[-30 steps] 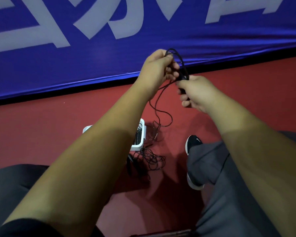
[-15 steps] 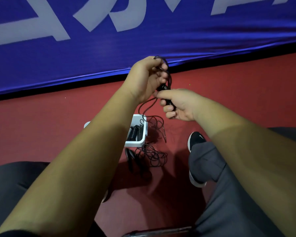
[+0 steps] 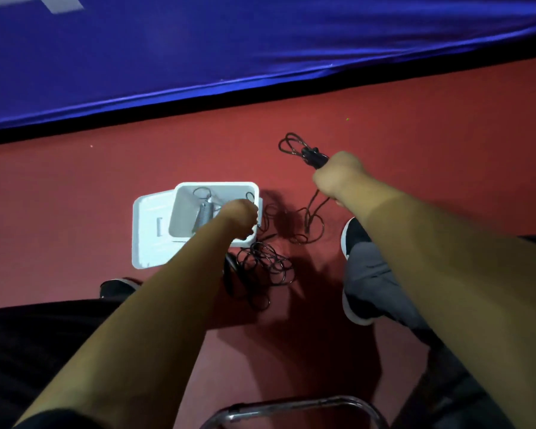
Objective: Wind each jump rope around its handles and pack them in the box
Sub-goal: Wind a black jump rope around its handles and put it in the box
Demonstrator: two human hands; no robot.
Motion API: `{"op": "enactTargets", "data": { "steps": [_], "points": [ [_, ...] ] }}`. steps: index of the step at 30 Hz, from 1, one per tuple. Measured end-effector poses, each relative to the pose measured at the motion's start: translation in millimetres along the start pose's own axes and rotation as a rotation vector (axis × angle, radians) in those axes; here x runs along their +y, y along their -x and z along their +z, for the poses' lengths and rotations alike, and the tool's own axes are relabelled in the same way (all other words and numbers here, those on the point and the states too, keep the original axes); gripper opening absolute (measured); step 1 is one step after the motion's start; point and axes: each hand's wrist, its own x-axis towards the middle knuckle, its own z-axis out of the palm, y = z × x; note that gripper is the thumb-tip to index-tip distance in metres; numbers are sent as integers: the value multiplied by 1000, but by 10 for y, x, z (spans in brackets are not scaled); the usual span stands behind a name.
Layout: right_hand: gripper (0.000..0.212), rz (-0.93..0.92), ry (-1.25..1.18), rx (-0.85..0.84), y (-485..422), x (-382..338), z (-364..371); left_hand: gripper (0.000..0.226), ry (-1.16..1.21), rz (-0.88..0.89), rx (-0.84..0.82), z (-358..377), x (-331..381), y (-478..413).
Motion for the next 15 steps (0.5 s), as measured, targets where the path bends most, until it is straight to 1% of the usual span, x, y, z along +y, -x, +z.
{"op": "enactTargets", "data": {
  "steps": [2,4,7,10,12,15],
  "points": [
    [6,25,-60,-9,-177,11,199,43,-167,10,-15,152,-194,-123],
    [10,51,-98,-23,-329,64,400,49,-255,58,35,289,-327,-208],
    [21,111,-143,-47,-524,217,659,50,-264,92,79,420,-417,-360],
    [19,158,-158,-61,-656,389,833,47,-394,145,71,482,-421,-462],
    [16,162,-136,-66,-709,462,903,49,-497,128,59,511,-420,-490],
    [13,152,-113,-57,-745,502,943,51,-691,54,48,568,-447,-533]
  ]
}}
